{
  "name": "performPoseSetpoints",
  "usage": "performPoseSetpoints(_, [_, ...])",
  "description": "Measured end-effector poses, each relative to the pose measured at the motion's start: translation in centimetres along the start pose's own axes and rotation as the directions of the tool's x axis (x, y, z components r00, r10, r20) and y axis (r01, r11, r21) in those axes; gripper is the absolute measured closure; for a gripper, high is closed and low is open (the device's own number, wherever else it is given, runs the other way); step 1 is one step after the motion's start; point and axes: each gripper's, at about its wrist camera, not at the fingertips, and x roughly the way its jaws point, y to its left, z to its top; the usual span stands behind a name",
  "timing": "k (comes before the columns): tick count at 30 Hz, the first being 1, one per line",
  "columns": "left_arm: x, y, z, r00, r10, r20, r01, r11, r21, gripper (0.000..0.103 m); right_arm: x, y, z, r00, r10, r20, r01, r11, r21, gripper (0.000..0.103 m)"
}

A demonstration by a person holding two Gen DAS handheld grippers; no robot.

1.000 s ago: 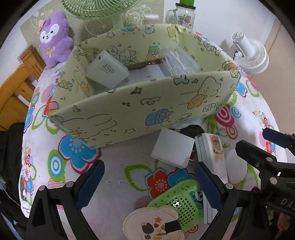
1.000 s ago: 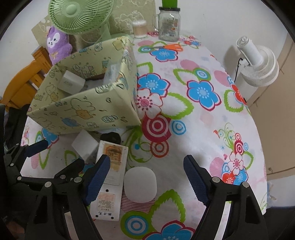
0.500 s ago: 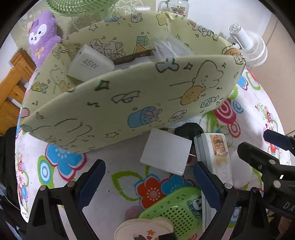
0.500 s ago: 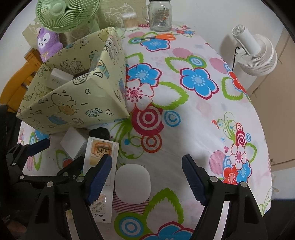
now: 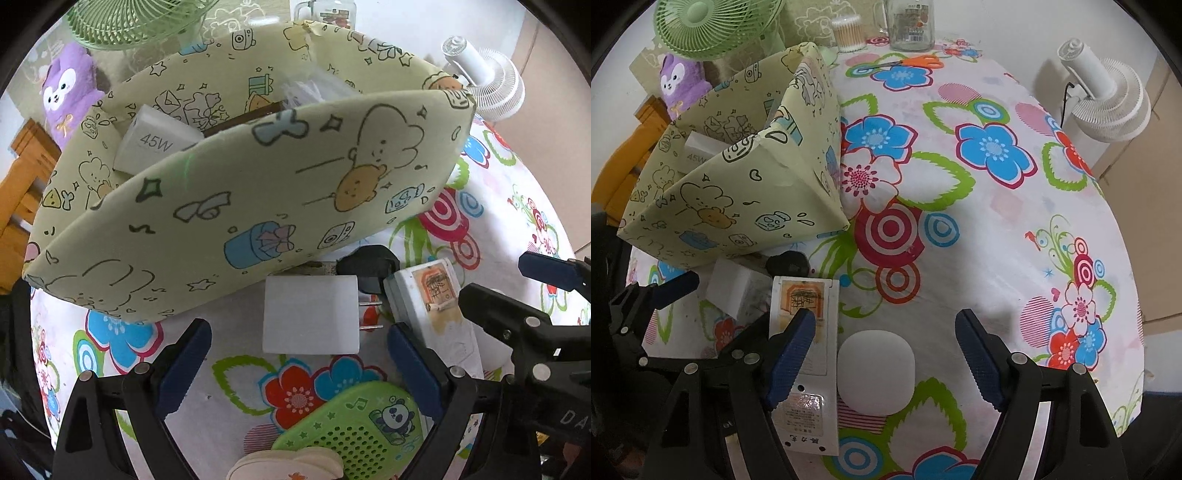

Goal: Organize rigid objects
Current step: 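Reach the left tool to the white block while the right tool reaches the white remote, then grasp the white block with the left tool while the right tool grasps the white remote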

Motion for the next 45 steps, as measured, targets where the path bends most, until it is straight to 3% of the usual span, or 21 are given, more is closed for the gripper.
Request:
performPoseSetpoints(9, [1.4,-0.2,0.6,1.000,0.010,-0.007,-0.010,0.999,-0.035,0.008,0.4,0.3,0.2,1.000,0.008,-0.012,-0.008,1.000,0.007,0.022])
performPoseSetpoints(12, [1.2,-0.3,0.8,0.999,-0.032,0.000,0.032,0.999,-0.027,0.023,0.4,0.3,0.3,1.000,0.006,-0.011,-0.006,1.000,0.008,0.022])
performPoseSetpoints(14, [1.1,-0.2,1.3,0.999,-0.046,0.009,0.046,0.999,0.001,0.040,0.4,0.3,0.3,1.000,0.008,-0.014,-0.008,1.000,0.011,0.022])
performPoseSetpoints(28, [0.4,2.1,-0.1,0.999,-0.050,-0.006,0.050,0.999,-0.018,0.040,0.4,2.4,-0.2,0.999,0.036,-0.020,-0.037,0.999,-0.028,0.022])
performPoseSetpoints(39, [-0.8,5.8,-2.3,0.999,-0.039,-0.009,0.038,0.996,-0.081,0.040,-0.3,5.1,-1.0,1.000,0.004,0.011,-0.003,0.994,-0.106,0.023])
performPoseSetpoints(45, [-1.0,6.1,-3.6,0.999,-0.052,-0.002,0.052,0.995,-0.084,0.040,-0.4,5.1,-1.6,1.000,-0.012,0.003,0.012,0.996,-0.084,0.024])
